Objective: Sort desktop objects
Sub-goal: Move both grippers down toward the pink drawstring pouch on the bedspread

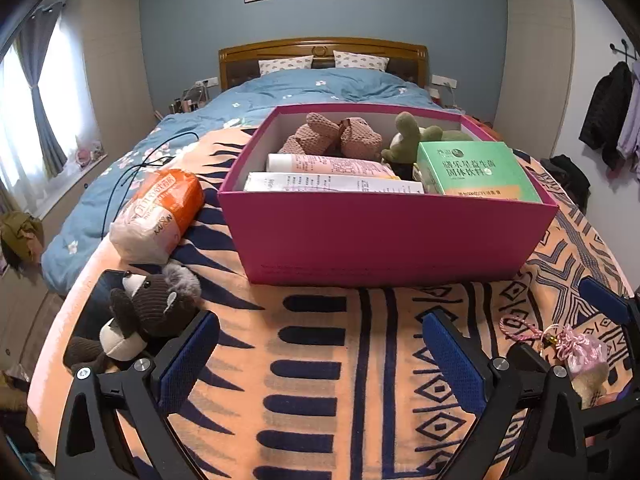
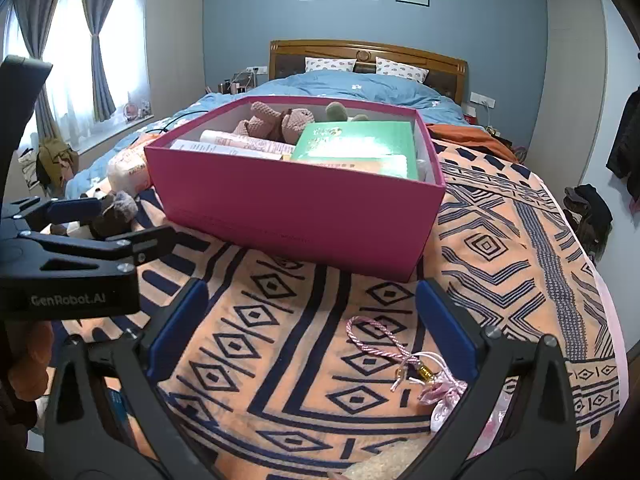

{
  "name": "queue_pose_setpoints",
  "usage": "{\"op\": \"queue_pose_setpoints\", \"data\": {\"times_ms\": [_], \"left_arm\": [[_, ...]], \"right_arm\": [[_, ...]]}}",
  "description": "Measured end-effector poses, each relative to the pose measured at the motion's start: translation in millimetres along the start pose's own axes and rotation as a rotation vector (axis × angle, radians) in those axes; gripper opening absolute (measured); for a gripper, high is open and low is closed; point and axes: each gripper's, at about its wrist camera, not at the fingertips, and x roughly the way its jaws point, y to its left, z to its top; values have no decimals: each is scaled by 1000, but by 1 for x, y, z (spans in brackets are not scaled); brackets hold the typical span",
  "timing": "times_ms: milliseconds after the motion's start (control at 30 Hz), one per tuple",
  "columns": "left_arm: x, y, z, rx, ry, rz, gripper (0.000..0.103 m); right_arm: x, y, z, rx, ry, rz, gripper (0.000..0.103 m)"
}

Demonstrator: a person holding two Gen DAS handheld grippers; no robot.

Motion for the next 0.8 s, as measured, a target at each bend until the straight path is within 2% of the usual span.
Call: {"op": "queue_pose_setpoints", "data": {"times_ms": [800], "left_arm": [[0, 0, -5, -6, 14, 7, 103]], "right_arm": [[-6, -3, 0, 24, -3, 70, 103]]}}
